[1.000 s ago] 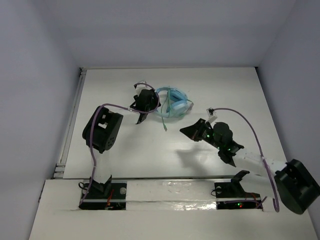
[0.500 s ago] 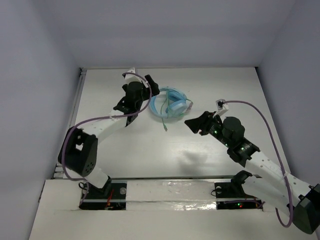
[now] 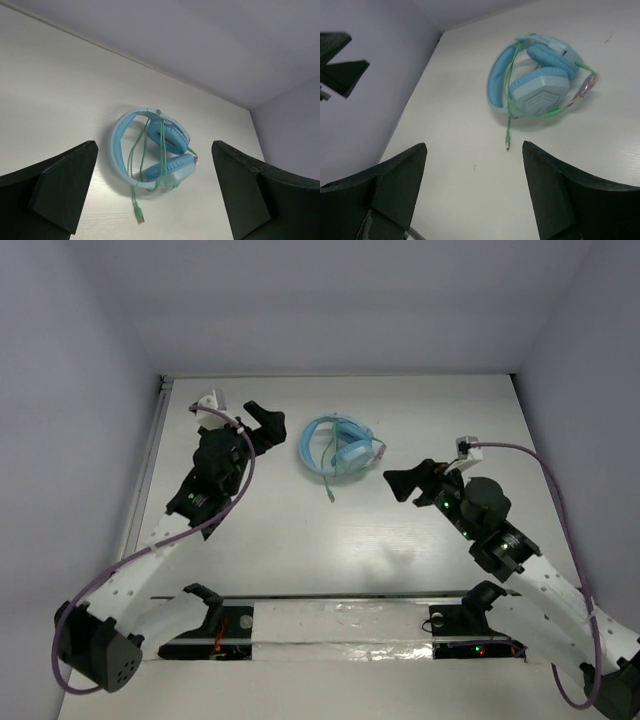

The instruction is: Wrap the headphones

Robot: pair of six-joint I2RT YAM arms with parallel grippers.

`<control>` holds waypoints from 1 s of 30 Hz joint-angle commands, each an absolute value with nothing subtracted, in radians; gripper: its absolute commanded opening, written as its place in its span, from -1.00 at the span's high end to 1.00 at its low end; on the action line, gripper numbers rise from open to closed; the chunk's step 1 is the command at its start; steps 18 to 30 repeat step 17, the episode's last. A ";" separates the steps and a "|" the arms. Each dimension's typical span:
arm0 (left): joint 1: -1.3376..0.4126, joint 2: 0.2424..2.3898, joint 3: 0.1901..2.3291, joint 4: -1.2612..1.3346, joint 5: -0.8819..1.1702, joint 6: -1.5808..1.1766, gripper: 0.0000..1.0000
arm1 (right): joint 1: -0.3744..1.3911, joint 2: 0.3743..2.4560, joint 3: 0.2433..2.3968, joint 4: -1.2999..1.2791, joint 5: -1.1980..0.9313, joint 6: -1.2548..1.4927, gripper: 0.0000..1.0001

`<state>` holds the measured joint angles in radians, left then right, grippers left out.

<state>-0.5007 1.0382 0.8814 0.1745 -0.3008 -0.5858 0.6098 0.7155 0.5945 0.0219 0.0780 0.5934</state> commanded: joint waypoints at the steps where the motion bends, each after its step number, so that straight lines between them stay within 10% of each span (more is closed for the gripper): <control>1: -0.495 0.913 0.826 0.075 -0.272 -0.588 -0.98 | 0.612 0.599 0.647 0.015 0.215 0.543 -0.67; 11: -0.495 0.612 0.805 -0.071 -0.256 -0.496 -0.98 | 0.612 0.282 0.607 -0.027 0.465 0.526 -0.67; 30: -0.495 0.595 0.781 -0.064 -0.267 -0.479 -0.98 | 0.612 0.314 0.624 -0.064 0.479 0.552 -0.74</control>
